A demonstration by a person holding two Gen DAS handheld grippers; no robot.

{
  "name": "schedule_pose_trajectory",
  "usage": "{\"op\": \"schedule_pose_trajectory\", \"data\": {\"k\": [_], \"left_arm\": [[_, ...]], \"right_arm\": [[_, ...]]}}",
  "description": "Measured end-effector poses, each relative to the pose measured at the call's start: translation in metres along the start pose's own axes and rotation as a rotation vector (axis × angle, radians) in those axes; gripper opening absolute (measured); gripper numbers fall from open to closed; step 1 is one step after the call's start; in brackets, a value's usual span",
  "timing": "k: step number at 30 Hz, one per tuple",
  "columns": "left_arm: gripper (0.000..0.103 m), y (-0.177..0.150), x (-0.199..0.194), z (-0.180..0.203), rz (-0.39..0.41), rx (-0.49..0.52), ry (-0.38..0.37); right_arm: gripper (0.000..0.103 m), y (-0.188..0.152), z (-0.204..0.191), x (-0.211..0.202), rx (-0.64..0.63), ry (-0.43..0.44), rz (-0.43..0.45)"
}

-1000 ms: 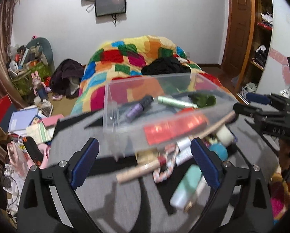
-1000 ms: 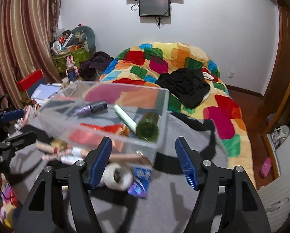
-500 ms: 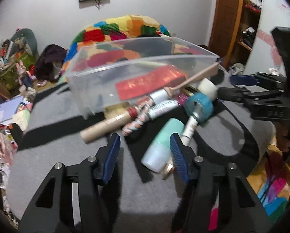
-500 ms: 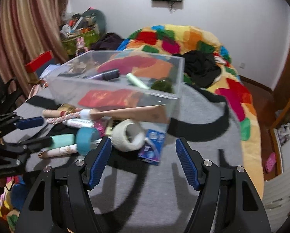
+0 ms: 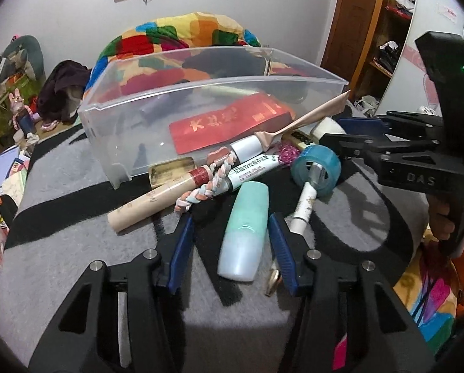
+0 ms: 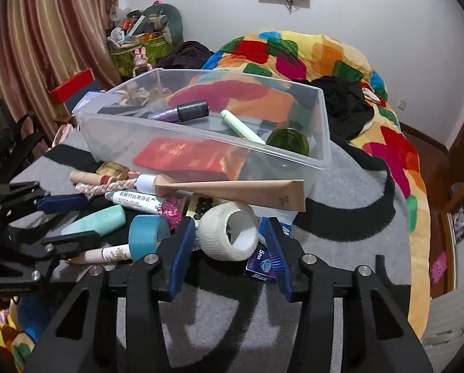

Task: Organize objects
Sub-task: 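Grasp the white tape roll with the right tool while the left tool grasps the mint-green bottle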

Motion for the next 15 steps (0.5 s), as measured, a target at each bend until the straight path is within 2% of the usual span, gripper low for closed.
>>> {"op": "schedule_pose_trajectory", "data": {"k": [3,5,8,15], "left_arm": [[0.048,0.000,0.001,0.002,0.008,0.022,0.018],[0.037,-0.001,-0.001,0.002,0.017,0.030,0.027],[0.025,-0.002,-0.003,0.002,0.026,0.031,0.029],[0.025,-0.008,-0.012,-0.003,0.039,-0.002,0.034]], "right_arm": [[0.032,-0.003,0.001,0.002,0.007,0.024,-0.008],[0.022,-0.004,0.002,0.000,0.009,0.029,-0.004],[0.020,-0.007,0.003,-0.004,0.010,0.025,-0.001],[0.020,-0.010,0.002,-0.022,0.021,0.032,0.034]]}}
Point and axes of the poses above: each gripper's, at about its wrist camera, not at the fingertips, and x roughly the way its jaws point, z to its right, y to its top, the point moved 10 cm from there along x, roughly the way its jaws point, and after that the axes turned 10 degrees about -x, right-handed, at the moved point
